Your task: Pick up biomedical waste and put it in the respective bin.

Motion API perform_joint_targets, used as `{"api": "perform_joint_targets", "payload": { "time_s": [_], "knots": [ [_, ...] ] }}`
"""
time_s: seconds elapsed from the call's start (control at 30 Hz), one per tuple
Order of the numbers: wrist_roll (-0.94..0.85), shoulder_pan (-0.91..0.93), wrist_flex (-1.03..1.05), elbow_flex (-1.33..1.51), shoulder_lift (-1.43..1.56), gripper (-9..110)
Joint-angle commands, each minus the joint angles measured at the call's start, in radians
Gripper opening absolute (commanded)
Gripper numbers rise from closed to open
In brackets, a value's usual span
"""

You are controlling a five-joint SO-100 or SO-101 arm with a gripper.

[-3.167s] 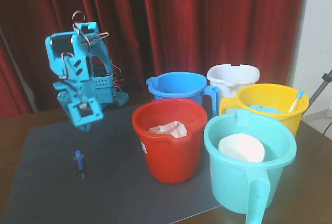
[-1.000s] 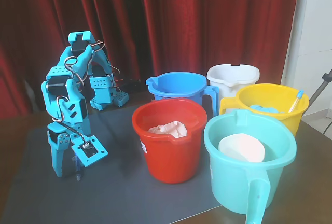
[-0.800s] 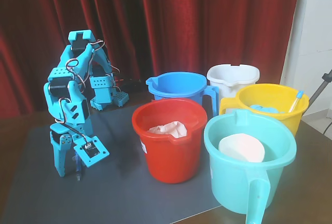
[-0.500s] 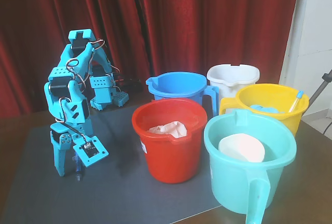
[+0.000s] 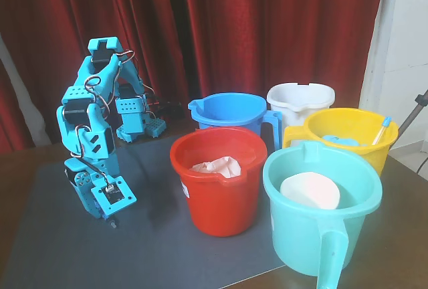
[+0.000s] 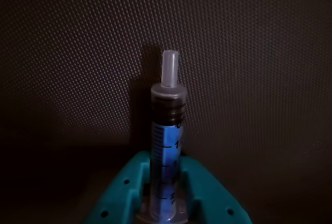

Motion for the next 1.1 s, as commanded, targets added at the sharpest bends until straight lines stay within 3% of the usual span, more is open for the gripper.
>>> {"api": "perform_joint_targets", "payload": {
  "time_s": [0.0, 0.2, 0.47, 0.67, 1.07],
  "knots": [
    [0.0, -0.011, -0.006, 0.002, 0.008, 0],
    [-0.009, -0.009, 0.021, -0.035, 0.017, 0],
    [0.043, -0.011, 0.558, -0.534, 0.014, 0],
    [0.051, -0.04, 0.657, -0.684, 0.014, 0],
    [0.311, -0.201, 0.894, -1.111, 0.017, 0]
  ]
}}
